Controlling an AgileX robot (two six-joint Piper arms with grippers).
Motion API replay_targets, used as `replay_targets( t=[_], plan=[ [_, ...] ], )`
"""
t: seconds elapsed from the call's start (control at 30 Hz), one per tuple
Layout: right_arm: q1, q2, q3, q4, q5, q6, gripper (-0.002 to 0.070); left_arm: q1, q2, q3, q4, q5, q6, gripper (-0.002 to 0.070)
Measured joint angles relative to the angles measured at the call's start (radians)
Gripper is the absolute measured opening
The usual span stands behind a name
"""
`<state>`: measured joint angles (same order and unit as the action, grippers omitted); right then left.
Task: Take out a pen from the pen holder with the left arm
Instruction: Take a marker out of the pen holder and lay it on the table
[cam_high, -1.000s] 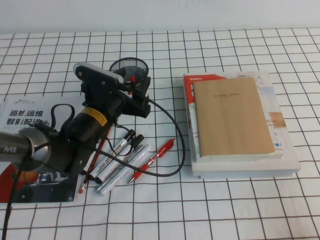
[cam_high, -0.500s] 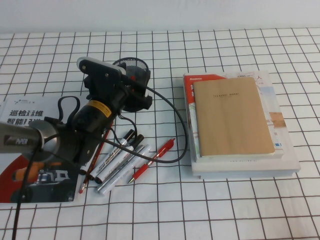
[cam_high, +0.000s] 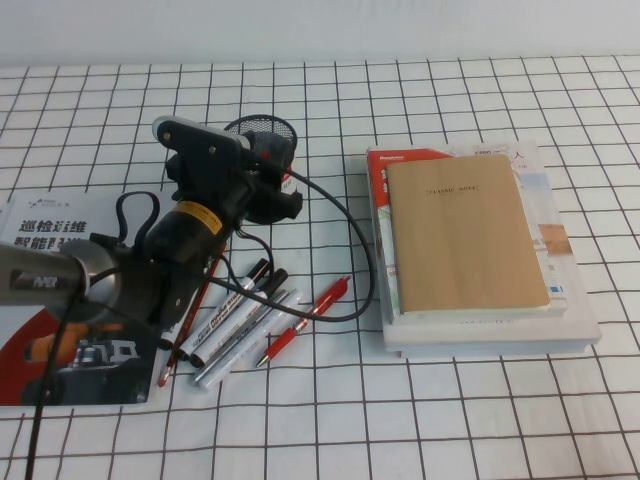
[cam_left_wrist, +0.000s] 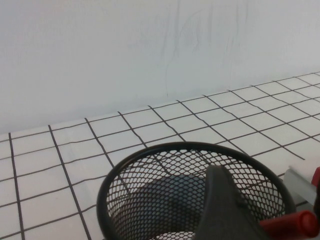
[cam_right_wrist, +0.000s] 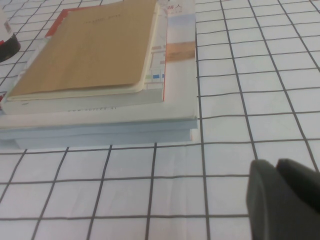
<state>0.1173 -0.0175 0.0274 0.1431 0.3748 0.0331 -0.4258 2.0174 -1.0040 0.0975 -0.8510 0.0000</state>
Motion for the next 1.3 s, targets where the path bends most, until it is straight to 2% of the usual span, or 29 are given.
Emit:
replay_targets(
  t=[0.17,0.37,0.6,0.8,1.3],
  plan=[
    [0.000,0.000,0.000,0.000,0.000,0.000,-0.0014,0.000,0.000,0.001,0.000,0.013,0.000,0.0307],
    [0.000,0.000,0.000,0.000,0.000,0.000,-0.0014,0.000,0.000,0.000,0.000,0.017,0.000,0.0201],
    [0.000,0.000,0.000,0.000,0.000,0.000,-0.0014,0.000,0.000,0.000,0.000,0.019,0.000,0.0157],
    [0.000,0.000,0.000,0.000,0.000,0.000,-0.0014,0.000,0.000,0.000,-0.008,0.034,0.000,0.0050],
    [0.000,0.000,0.000,0.000,0.000,0.000,-0.0014,0.000,0.000,0.000,-0.008,0.036,0.000,0.0046]
  ],
)
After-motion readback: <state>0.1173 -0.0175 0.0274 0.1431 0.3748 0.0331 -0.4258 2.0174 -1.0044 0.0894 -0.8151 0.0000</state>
